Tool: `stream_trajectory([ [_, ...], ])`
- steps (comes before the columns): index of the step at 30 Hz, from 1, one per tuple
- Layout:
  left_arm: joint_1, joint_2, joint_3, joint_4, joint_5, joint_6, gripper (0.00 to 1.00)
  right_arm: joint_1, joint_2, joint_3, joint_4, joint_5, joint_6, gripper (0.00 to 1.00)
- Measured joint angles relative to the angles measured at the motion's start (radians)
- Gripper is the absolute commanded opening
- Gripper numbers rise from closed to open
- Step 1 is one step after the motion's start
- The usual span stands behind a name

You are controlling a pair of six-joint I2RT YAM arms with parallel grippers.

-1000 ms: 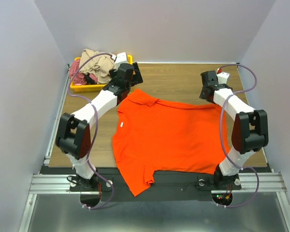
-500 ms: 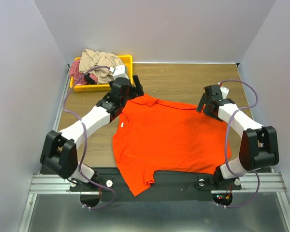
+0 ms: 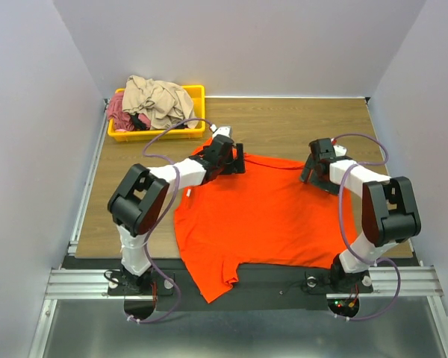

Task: Fold and stack the t-shirts
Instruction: Flatten out the tshirt

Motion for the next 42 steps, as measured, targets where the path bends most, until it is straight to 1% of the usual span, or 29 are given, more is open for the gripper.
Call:
stream_trajectory([
  [9, -0.004, 0.185, 0.221, -0.019, -0.043, 0.003, 0.99, 0.0, 0.004, -0.014, 0.053, -0.018, 0.012, 1.0],
  [13, 0.001, 0.312, 0.399, -0.047, -0.081, 0.021, 0.99, 0.0, 0.004, -0.016, 0.061, -0.02, 0.012, 1.0],
  [19, 0.028, 0.429, 0.584, -0.101, -0.114, 0.051, 0.99, 0.0, 0.004, -0.018, 0.065, -0.023, 0.012, 1.0],
  [21, 0.049, 0.473, 0.678, -0.117, -0.124, 0.064, 0.99, 0.0, 0.005, -0.019, 0.068, -0.023, 0.012, 1.0],
  [25, 0.087, 0.534, 0.857, -0.142, -0.131, 0.097, 0.99, 0.0, 0.005, -0.02, 0.074, -0.023, 0.011, 1.0],
  [27, 0.105, 0.536, 0.911, -0.15, -0.142, 0.119, 0.99, 0.0, 0.005, -0.023, 0.078, -0.024, 0.01, 1.0],
  [30, 0.114, 0.482, 0.875, -0.156, -0.148, 0.127, 0.99, 0.0, 0.003, -0.027, 0.085, -0.024, 0.009, 1.0],
  [32, 0.113, 0.377, 0.699, -0.118, -0.131, 0.126, 0.99, 0.0, 0.003, -0.027, 0.085, -0.024, 0.009, 1.0],
  [33, 0.109, 0.292, 0.569, -0.109, -0.113, 0.114, 0.98, 0.0, 0.003, -0.027, 0.086, -0.025, 0.008, 1.0],
  [35, 0.103, 0.191, 0.419, -0.095, -0.084, 0.097, 0.99, 0.0, 0.003, -0.027, 0.087, -0.025, 0.008, 1.0],
  [37, 0.091, 0.093, 0.262, -0.048, -0.047, 0.075, 0.99, 0.0, 0.003, -0.027, 0.088, -0.026, 0.008, 1.0],
  [39, 0.075, 0.048, 0.187, -0.03, -0.024, 0.063, 0.99, 0.0, 0.003, -0.027, 0.088, -0.026, 0.008, 1.0],
  [42, 0.05, 0.051, 0.159, -0.009, 0.006, 0.055, 0.99, 0.0, 0.003, -0.027, 0.089, -0.026, 0.008, 1.0],
])
